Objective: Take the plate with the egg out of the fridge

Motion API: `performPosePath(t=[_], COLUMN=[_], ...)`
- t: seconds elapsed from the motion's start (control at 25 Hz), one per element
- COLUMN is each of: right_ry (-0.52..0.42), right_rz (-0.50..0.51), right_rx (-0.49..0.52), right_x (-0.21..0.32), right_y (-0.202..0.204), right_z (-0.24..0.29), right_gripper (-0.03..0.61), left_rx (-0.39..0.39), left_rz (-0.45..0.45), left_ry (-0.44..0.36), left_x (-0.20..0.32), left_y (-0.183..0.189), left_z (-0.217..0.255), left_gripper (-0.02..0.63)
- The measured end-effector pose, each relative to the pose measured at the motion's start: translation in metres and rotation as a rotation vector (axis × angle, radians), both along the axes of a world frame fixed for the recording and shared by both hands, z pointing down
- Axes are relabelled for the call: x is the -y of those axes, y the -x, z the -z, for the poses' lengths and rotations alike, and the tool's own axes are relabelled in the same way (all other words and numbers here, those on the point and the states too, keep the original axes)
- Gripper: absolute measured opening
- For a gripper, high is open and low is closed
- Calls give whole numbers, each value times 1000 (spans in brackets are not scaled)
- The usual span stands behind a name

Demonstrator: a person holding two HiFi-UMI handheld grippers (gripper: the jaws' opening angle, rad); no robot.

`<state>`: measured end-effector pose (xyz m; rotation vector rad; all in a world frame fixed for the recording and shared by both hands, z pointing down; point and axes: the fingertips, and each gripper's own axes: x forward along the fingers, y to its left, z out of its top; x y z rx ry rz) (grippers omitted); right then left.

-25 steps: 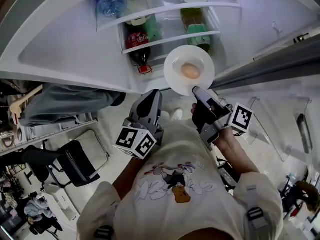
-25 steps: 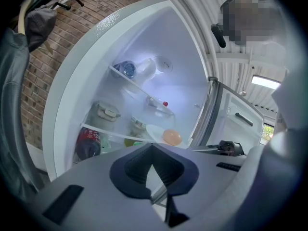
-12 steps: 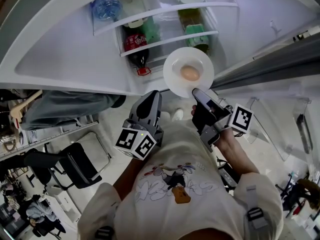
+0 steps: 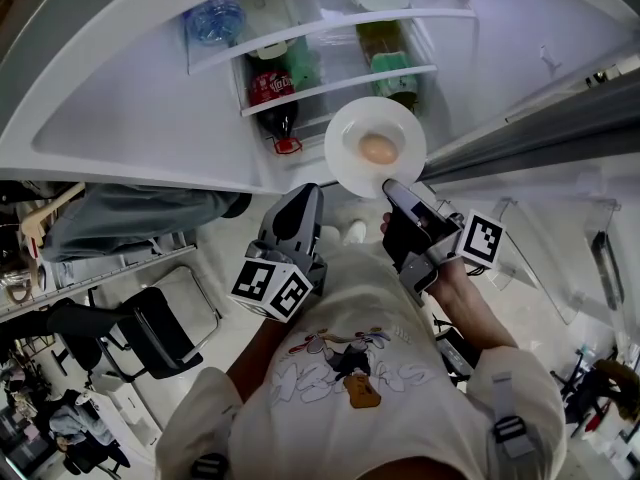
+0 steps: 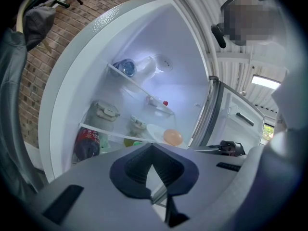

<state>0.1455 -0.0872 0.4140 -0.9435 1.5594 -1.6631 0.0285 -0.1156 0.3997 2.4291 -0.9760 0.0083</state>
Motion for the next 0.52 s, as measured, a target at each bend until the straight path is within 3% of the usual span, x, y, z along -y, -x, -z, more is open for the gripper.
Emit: performPosePath(t=[0.52], right_ry=[4], right_rz=[-8], right_rx=[2], right_x=[-1], right_y=[-3], right_z=[1], right_gripper=[25], left_rx=[-1], left_rz=[1], left_ry=[3], left_x=[-1], left_y=[-2], left_z=[1], left_gripper=[-6])
